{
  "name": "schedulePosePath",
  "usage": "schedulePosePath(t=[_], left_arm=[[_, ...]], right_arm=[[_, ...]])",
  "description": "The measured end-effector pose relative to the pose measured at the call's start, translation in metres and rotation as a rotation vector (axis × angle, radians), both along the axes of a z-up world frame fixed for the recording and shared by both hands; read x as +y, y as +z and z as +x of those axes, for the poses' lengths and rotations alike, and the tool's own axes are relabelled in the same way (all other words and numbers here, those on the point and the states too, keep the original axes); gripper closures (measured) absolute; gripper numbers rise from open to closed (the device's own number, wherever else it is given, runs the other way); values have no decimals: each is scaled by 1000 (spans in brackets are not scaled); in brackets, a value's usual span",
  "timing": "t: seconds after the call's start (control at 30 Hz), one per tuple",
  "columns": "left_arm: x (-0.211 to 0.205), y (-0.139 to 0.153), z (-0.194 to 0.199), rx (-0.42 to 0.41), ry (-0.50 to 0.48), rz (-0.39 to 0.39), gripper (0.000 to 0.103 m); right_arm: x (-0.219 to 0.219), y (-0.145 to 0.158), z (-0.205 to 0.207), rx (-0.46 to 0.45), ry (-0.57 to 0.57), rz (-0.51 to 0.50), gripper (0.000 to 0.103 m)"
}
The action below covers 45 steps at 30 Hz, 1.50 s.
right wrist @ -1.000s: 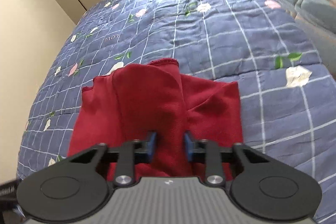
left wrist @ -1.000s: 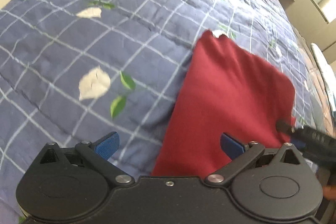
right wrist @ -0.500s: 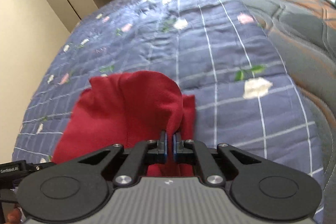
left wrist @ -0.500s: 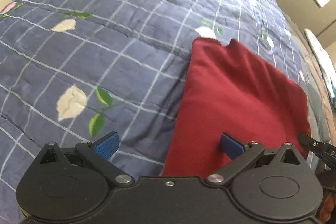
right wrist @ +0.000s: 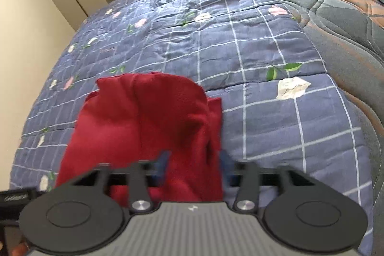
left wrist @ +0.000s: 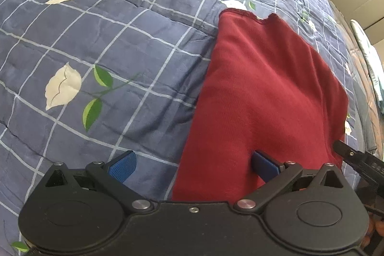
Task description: Fold small clothes
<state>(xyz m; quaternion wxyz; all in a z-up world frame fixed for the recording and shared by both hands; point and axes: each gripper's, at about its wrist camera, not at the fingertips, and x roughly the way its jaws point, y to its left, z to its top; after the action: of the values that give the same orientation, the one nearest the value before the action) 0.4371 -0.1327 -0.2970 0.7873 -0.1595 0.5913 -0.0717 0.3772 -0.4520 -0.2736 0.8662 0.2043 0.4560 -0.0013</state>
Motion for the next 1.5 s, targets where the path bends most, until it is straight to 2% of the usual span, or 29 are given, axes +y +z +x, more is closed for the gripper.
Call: schedulePosePath(t=[0.17,0.2,0.33,0.43,0.63,0.9,1.07,1.27,1.4,1.5], left_arm=[[-4,0,3,10,0,5,1],[-5,0,3,10,-2,8,1],[-7,1,5,8,-11,21,1],[-7,2,5,14,-10,24,1],[-9,5,4,2,-14,41,1],[-7,4,2,11,-4,29,1],[0,6,1,11,2,8,1],[9,19,10,-52,6,30,1],[5,18,29,-67,-4,54,1],[-2,12,41,-65,-25,41,1]], right_arm=[[13,4,-21,18,79,9,9],[16,3,-24,28,93,-1,7],[20,-13,-28,117,90,-79,6],[13,-21,-29,137,46,-43,3],[18,-22,-31,159,41,-52,1],[12,-26,-37,193,21,-3,0],[7,-15,-42,149,51,16,0],[-7,5,-41,54,41,17,0],[-12,2,-21,13,-10,51,0],[-15,-9,1,-2,-31,85,0]])
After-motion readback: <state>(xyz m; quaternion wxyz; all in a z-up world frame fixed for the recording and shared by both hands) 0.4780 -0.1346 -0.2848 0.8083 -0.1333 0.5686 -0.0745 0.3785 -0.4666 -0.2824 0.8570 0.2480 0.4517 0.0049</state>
